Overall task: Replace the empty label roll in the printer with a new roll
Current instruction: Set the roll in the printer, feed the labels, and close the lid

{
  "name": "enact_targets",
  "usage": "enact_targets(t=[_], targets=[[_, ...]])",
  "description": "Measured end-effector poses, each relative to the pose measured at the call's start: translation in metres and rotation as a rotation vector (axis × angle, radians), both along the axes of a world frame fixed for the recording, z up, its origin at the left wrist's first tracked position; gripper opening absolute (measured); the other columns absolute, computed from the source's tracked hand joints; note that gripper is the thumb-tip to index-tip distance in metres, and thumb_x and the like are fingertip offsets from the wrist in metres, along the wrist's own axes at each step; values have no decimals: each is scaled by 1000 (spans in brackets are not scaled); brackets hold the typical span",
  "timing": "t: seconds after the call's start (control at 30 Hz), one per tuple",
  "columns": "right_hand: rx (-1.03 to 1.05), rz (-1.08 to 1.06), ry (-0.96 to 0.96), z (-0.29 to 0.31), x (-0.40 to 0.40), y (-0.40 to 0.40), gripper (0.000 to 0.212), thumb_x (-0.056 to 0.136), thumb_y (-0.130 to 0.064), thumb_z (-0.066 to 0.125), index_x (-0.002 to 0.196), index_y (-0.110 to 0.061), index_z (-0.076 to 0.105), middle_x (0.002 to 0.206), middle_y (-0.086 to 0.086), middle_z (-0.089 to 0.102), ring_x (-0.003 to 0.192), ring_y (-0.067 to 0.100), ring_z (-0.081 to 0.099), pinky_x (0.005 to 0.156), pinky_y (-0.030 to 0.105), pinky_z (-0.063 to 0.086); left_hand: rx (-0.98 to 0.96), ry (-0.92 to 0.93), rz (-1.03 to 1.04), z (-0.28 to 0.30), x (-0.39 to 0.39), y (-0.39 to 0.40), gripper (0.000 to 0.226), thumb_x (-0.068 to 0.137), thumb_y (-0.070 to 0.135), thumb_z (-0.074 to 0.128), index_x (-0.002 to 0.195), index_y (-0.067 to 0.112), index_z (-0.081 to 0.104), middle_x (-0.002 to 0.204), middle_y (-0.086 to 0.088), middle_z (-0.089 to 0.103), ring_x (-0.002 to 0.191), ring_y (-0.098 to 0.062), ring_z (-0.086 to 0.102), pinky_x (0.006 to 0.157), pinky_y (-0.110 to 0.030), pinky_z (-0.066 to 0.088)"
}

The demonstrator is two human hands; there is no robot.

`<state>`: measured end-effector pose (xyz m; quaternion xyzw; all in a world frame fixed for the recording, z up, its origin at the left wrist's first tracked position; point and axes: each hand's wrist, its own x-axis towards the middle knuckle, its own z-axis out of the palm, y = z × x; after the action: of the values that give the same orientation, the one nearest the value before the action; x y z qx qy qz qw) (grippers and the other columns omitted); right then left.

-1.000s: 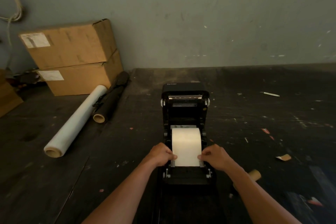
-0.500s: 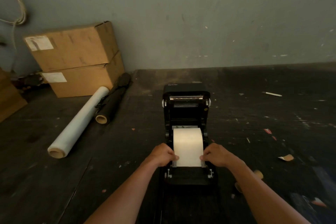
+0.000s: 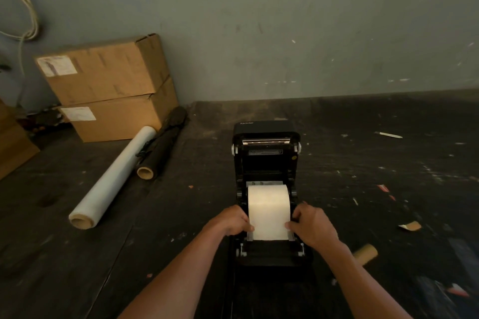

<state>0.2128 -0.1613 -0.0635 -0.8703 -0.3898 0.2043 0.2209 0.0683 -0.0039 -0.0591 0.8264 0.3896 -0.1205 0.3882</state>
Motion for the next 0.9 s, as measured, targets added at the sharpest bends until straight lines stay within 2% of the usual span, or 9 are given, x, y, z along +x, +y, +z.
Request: enact_targets(t=[0.07, 0.23, 0.37, 0.47, 0.57, 0.63, 0.7, 0.8, 0.9], targets=[[88, 82, -106, 0, -13, -6, 21, 86, -33, 64, 106, -27, 60, 96, -8, 58, 79, 3, 60, 72, 21, 52, 6, 18, -2, 0, 3, 1, 25, 90, 22, 64, 107, 6, 70, 114, -10, 68, 103, -21, 61, 81, -28, 44], [4, 331, -150, -10, -23, -6, 30, 89, -37, 58, 118, -28, 60, 118, -6, 55, 101, 8, 57, 90, 28, 50, 10, 82, -1, 2, 8, 2, 29, 88, 24, 66, 112, 8, 69, 117, -10, 66, 91, -16, 56, 71, -28, 44], [13, 462, -232, -7, -17, -3, 26, 93, -34, 51, 115, -26, 62, 118, -6, 59, 103, 8, 58, 92, 27, 48, -1, 105, 12, 4, 7, 2, 31, 88, 26, 66, 114, 9, 67, 120, -9, 64, 102, -21, 59, 74, -29, 46], [-4, 560, -291, -2, -16, 1, 26, 95, -33, 47, 113, -23, 63, 117, -4, 61, 102, 11, 59, 91, 29, 49, 18, 117, 19, 5, 7, 0, 33, 87, 28, 67, 115, 9, 67, 119, -10, 64, 108, -25, 60, 66, -26, 45], [-60, 621, -319, 5, -16, 6, 27, 96, -31, 45, 112, -20, 64, 117, 0, 61, 104, 15, 59, 93, 34, 48, 35, 126, 22, 5, 8, 0, 33, 86, 28, 67, 113, 10, 67, 117, -11, 65, 106, -26, 61, 61, -25, 43], [-94, 643, -338, 8, -17, 8, 28, 96, -32, 45, 111, -19, 64, 117, 1, 61, 105, 17, 59, 93, 36, 48, 37, 134, 17, 5, 8, 1, 29, 86, 28, 67, 109, 10, 67, 116, -12, 65, 97, -23, 61, 60, -25, 42], [-109, 661, -354, 9, -18, 10, 27, 95, -32, 46, 110, -18, 65, 116, 2, 61, 103, 17, 59, 92, 36, 49, 34, 132, 18, 6, 9, 1, 25, 86, 27, 67, 105, 11, 67, 110, -12, 65, 82, -17, 56, 57, -24, 40], [-132, 692, -410, 8, -19, 12, 24, 95, -27, 48, 109, -15, 64, 116, 4, 61, 101, 19, 60, 90, 35, 51, 23, 127, 21, 7, 7, 0, 19, 86, 26, 67, 98, 12, 68, 83, -3, 58, 70, -12, 49, 54, -23, 38], [-175, 730, -500, 4, -23, 10, 24, 92, -18, 53, 115, -12, 58, 121, 8, 56, 102, 23, 61, 89, 37, 52, 25, 117, 28, 8, 6, -2, 24, 86, 27, 67, 103, 9, 68, 84, -2, 57, 75, -14, 51, 59, -24, 40]])
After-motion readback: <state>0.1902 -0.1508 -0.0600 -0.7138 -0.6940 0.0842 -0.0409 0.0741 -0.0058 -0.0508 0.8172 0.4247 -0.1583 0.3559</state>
